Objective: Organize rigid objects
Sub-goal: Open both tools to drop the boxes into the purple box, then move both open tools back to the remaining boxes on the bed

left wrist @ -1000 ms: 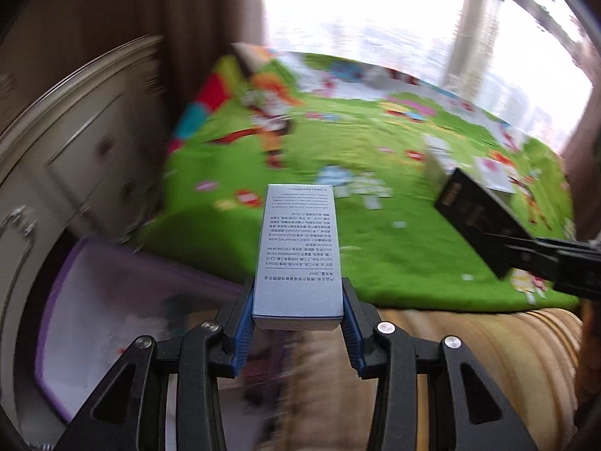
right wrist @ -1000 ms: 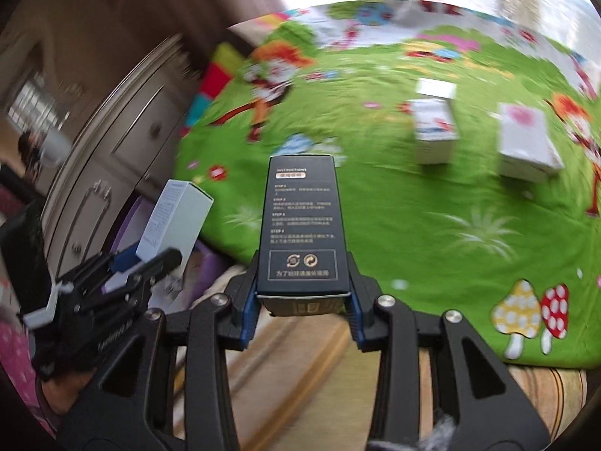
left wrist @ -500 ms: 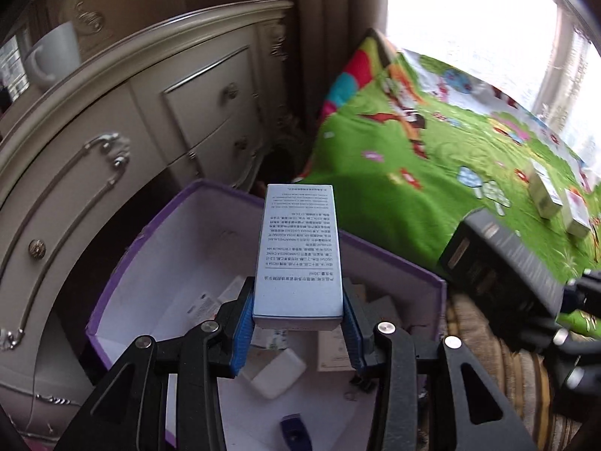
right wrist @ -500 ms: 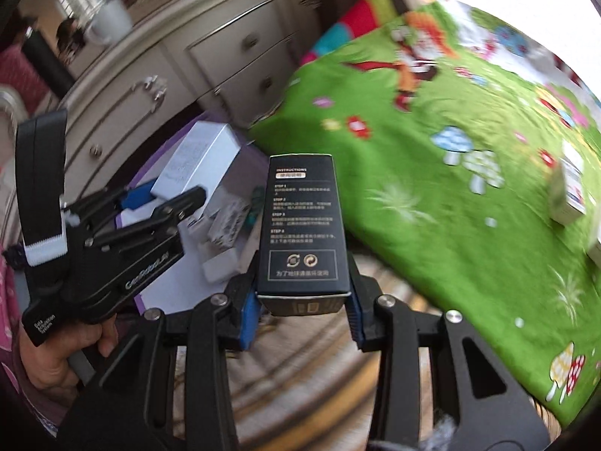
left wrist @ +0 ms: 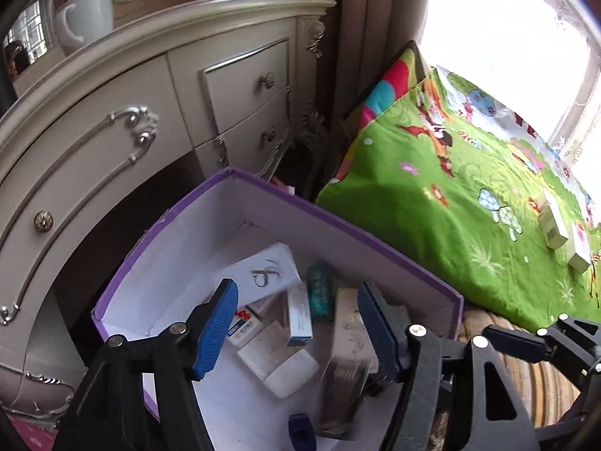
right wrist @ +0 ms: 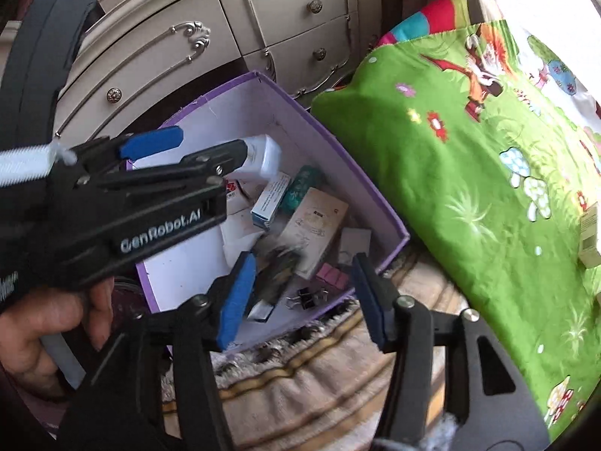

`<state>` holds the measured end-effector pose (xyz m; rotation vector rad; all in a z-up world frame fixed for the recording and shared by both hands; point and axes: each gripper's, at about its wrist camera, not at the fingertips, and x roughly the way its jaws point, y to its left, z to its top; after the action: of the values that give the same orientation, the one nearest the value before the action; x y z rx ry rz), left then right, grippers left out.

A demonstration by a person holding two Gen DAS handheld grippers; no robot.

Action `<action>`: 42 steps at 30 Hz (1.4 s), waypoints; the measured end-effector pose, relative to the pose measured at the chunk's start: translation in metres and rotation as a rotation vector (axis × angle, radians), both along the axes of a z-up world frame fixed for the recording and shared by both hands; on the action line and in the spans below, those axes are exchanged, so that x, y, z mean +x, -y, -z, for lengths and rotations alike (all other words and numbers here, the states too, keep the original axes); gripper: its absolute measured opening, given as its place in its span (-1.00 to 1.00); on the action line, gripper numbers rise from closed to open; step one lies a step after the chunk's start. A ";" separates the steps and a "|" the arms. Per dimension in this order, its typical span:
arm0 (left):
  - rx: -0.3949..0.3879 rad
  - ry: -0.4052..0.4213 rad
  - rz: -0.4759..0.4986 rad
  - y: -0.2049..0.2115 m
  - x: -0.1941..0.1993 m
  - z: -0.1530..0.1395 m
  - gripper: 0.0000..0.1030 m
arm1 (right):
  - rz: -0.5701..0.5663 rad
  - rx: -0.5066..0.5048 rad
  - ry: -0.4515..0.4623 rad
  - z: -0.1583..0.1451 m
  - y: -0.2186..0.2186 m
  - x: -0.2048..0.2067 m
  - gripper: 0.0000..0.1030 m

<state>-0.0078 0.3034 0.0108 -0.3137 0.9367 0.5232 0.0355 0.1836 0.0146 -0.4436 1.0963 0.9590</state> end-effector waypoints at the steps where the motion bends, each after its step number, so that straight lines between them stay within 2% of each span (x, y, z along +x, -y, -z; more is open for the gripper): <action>1: 0.004 0.004 0.006 0.003 0.002 -0.002 0.31 | 0.013 0.003 0.022 -0.004 0.007 0.003 0.21; 3: 0.006 0.013 0.038 0.012 0.009 -0.006 0.34 | 0.035 0.001 0.047 -0.008 0.018 0.009 0.37; 8: -0.010 0.025 0.126 0.041 0.035 -0.016 0.36 | 0.123 0.004 0.079 -0.017 0.066 0.038 0.43; 18: 0.007 0.040 0.327 0.122 0.101 -0.038 0.39 | 0.435 0.002 0.121 -0.027 0.195 0.124 0.46; 25: -0.022 0.047 0.425 0.175 0.148 -0.044 0.42 | 0.608 -0.016 0.169 -0.028 0.266 0.167 0.48; 30: -0.051 0.048 0.455 0.206 0.178 -0.044 0.52 | 0.732 -0.025 0.189 -0.025 0.309 0.197 0.53; 33: -0.098 0.047 0.452 0.220 0.203 -0.038 0.53 | 0.784 -0.050 0.213 -0.021 0.324 0.213 0.54; 37: -0.178 0.028 0.424 0.241 0.241 -0.020 0.53 | 0.825 -0.077 0.242 -0.013 0.333 0.229 0.55; 42: -0.198 -0.001 0.405 0.266 0.282 0.002 0.53 | 0.828 -0.099 0.261 0.003 0.327 0.242 0.55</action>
<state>0.2737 0.0375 0.0084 -0.2915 1.0234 0.0584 0.2770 -0.1433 0.0120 -0.1506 0.9577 0.1127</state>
